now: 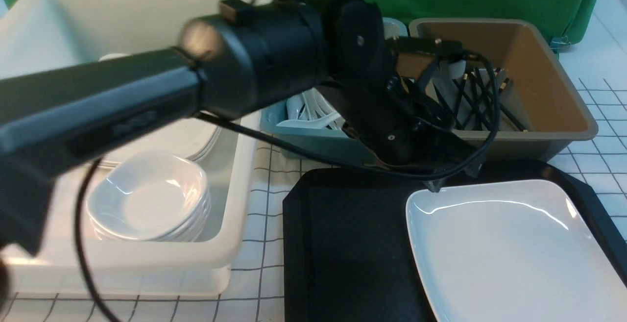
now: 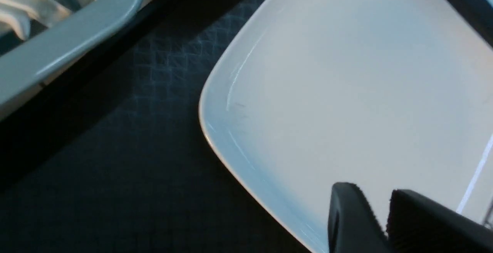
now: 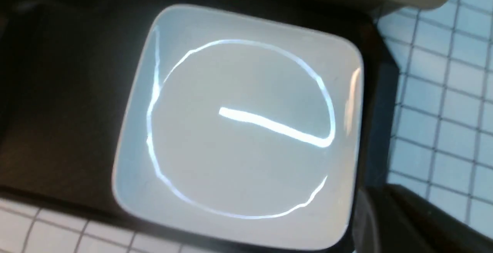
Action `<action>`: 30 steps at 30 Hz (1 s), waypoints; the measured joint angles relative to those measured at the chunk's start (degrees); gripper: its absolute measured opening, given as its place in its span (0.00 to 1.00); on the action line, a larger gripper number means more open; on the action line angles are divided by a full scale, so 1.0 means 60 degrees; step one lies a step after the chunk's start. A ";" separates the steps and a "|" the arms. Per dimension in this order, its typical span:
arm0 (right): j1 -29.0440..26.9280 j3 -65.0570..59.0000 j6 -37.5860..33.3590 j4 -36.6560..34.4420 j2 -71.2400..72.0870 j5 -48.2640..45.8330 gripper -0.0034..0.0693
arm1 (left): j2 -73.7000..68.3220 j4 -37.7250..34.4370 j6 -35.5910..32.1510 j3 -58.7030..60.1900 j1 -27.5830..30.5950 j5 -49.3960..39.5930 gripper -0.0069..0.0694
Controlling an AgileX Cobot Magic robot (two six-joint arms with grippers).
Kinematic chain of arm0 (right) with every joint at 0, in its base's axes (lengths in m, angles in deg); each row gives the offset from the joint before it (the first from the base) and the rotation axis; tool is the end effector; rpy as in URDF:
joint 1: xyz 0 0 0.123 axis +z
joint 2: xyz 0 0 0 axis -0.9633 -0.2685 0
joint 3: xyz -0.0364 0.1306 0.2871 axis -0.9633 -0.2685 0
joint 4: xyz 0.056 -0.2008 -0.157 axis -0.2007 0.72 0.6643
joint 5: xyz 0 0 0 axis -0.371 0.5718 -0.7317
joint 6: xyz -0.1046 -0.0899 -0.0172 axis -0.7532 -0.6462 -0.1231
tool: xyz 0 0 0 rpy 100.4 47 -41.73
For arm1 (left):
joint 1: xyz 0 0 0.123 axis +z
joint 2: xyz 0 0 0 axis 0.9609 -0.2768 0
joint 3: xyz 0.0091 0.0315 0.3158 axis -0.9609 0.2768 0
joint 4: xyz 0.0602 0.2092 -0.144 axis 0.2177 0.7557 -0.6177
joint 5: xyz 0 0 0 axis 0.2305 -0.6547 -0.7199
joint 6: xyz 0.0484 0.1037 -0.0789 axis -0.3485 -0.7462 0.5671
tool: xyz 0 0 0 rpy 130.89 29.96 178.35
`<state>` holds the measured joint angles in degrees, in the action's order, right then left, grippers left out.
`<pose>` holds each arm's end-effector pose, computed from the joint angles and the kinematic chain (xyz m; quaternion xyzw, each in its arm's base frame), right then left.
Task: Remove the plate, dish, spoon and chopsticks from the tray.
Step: Use the left arm to grab a plate from the dinner plate
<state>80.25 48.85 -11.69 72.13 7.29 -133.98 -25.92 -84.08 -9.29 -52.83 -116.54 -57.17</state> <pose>0.1571 0.0298 0.3661 -0.1808 0.9290 0.0228 0.3222 0.3436 -0.3598 0.2470 0.2918 0.9119 -0.2199 0.1869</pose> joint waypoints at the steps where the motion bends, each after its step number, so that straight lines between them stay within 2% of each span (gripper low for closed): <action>1: -0.0004 -0.0198 -0.0020 -0.0146 0.0135 0.0000 0.05 | -0.0330 0.0076 0.0000 -0.0233 0.0000 -0.0042 0.41; 4: -0.0004 -0.0554 -0.0294 -0.0581 0.0315 -0.0182 0.05 | -0.1158 0.0377 0.0039 -0.0796 0.0000 -0.0069 0.59; 6: -0.0004 -0.0595 -0.0335 -0.0649 0.0332 -0.0224 0.05 | -0.1376 0.0520 0.0174 -0.0934 0.0000 -0.0059 0.65; 7: -0.0004 -0.0605 -0.0427 -0.0714 0.0326 -0.0248 0.05 | -0.1668 0.0791 0.0412 -0.1101 0.0000 -0.0019 0.72; 12: -0.0004 -0.0605 -0.0528 -0.0928 0.0326 -0.0248 0.06 | -0.2205 0.1425 0.1074 -0.1217 0.0008 0.0288 0.83; 22: -0.0004 -0.0605 -0.0927 -0.1422 0.0326 -0.0091 0.06 | -0.2827 0.1225 0.1243 -0.1224 0.0008 0.1092 0.80; 27: -0.0004 -0.0605 -0.0967 -0.1422 0.0326 -0.0057 0.06 | -0.2924 0.1114 0.1251 -0.1224 0.0008 0.1422 0.72; 30: -0.0004 -0.0605 -0.0967 -0.1429 0.0326 0.0001 0.06 | -0.2972 0.1066 0.1235 -0.1258 0.0008 0.1461 0.57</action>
<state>80.22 45.22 -17.49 63.55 9.25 -133.97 -43.75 -77.68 -1.89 -60.38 -116.49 -48.41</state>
